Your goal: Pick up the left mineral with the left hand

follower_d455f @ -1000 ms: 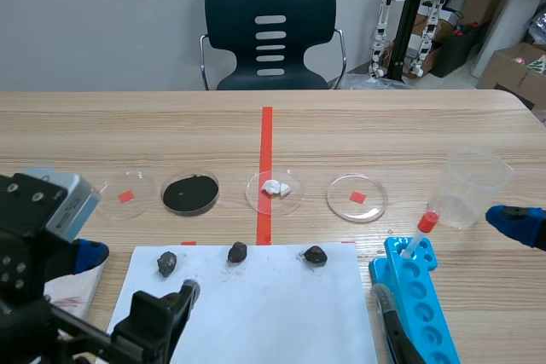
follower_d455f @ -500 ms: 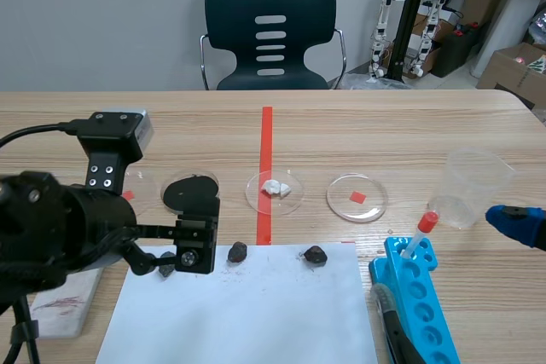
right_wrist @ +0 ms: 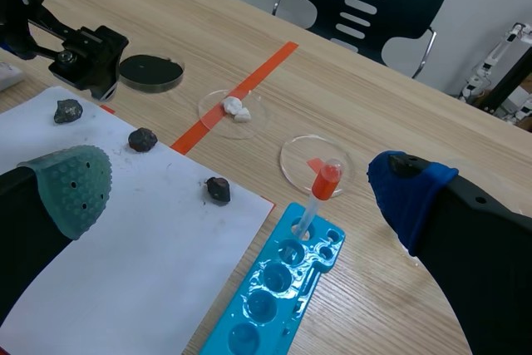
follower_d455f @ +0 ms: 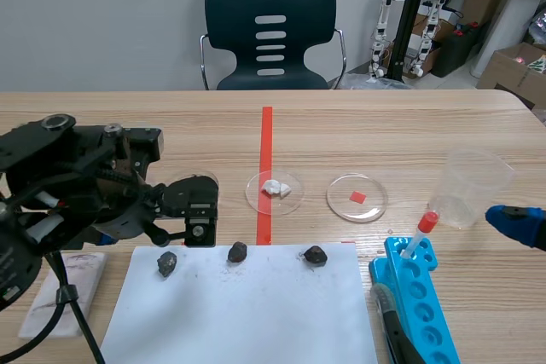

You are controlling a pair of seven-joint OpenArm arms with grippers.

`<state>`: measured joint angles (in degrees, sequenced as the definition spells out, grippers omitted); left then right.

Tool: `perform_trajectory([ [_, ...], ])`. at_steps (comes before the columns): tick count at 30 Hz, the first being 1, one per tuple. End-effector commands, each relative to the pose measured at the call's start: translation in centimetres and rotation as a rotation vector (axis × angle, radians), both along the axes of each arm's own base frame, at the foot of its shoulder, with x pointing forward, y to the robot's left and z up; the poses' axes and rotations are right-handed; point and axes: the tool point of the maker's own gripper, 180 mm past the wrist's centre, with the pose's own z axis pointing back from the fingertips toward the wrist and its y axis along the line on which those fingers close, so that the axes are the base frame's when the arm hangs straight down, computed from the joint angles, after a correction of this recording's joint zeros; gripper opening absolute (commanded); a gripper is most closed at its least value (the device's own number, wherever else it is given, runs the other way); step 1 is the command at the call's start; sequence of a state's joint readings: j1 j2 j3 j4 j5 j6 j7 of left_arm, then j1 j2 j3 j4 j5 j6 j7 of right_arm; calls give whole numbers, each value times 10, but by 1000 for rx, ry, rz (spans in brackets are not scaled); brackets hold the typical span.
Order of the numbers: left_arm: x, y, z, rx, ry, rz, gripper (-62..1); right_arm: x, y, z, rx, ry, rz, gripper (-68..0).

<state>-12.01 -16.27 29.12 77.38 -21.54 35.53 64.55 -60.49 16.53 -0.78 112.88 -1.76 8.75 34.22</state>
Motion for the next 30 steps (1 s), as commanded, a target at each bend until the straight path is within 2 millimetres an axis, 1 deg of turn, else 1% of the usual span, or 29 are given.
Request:
perform_trajectory([
  [1, 4, -6, 4, -16, -5, 0, 14, 6, 0, 12, 10, -45, 0, -20],
  [5, -1, -3, -8, -9, 63, 20, 14, 6, 0, 12, 10, -45, 0, -20],
  [11, -9, -5, -21, -9, 119, 34, 14, 6, 0, 12, 10, -45, 0, -20],
  [16, -8, -10, -24, -15, 114, 35, 14, 6, 0, 12, 10, -45, 0, -20],
  [21, -4, -14, -23, -21, 90, 32, 14, 6, 0, 12, 10, -45, 0, -20],
  [25, -4, -11, -26, -9, 100, 38, 14, 6, 0, 12, 10, -45, 0, -20],
  [30, -5, -1, -39, 12, 147, 65, 14, 6, 0, 12, 10, -45, 0, -20],
])
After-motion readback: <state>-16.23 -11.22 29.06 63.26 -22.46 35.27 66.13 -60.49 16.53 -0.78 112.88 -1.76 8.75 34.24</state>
